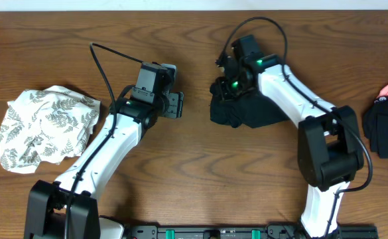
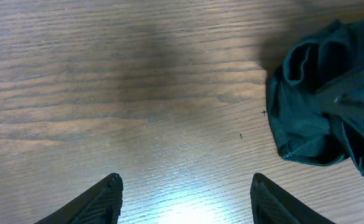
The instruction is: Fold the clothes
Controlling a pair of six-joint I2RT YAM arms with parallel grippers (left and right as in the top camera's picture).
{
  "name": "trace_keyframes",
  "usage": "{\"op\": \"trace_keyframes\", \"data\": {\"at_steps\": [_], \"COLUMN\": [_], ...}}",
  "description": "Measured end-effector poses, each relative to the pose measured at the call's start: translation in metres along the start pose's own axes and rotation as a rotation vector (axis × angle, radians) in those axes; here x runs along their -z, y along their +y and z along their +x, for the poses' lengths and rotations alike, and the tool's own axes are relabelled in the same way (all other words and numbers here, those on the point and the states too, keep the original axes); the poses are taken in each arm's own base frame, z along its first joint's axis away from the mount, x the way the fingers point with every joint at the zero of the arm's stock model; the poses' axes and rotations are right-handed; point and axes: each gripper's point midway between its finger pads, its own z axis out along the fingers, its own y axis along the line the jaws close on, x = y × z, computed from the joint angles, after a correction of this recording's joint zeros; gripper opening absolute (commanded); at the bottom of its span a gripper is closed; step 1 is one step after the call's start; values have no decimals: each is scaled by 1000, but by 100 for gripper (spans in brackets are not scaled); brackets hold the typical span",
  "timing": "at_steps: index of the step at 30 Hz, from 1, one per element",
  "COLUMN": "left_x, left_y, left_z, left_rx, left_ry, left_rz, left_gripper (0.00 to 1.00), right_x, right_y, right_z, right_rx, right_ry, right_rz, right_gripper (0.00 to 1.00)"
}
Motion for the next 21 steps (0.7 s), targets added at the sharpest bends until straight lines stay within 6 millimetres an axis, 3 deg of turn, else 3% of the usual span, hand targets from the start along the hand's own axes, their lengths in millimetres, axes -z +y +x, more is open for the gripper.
{"op": "trace_keyframes", "data": {"at_steps": [6, 8, 14, 19, 21], "left_x": [5, 6, 14, 12, -4], "left_y": [-22, -33, -96, -148, -160], "left_z": [-2, -5, -32, -37, -28], "left_rx": [28, 30, -48, -122, -141], "left_ry": [-2, -18, -150, -213, -192], "left_rz": [110, 150, 302, 405, 420], "left_gripper": [66, 66, 63, 59, 57], "right_x": [29, 51, 120, 139, 141], "right_y": [-38, -48, -72, -105, -118], "right_z": [-13, -18, -20, -1, 5], "right_rx": [-53, -46, -103, -223, -267], "right_ry": [-50, -86, -186, -156, -140], "right_rz": [-30, -47, 7, 66, 99], "right_gripper": [1, 2, 15, 15, 32]}}
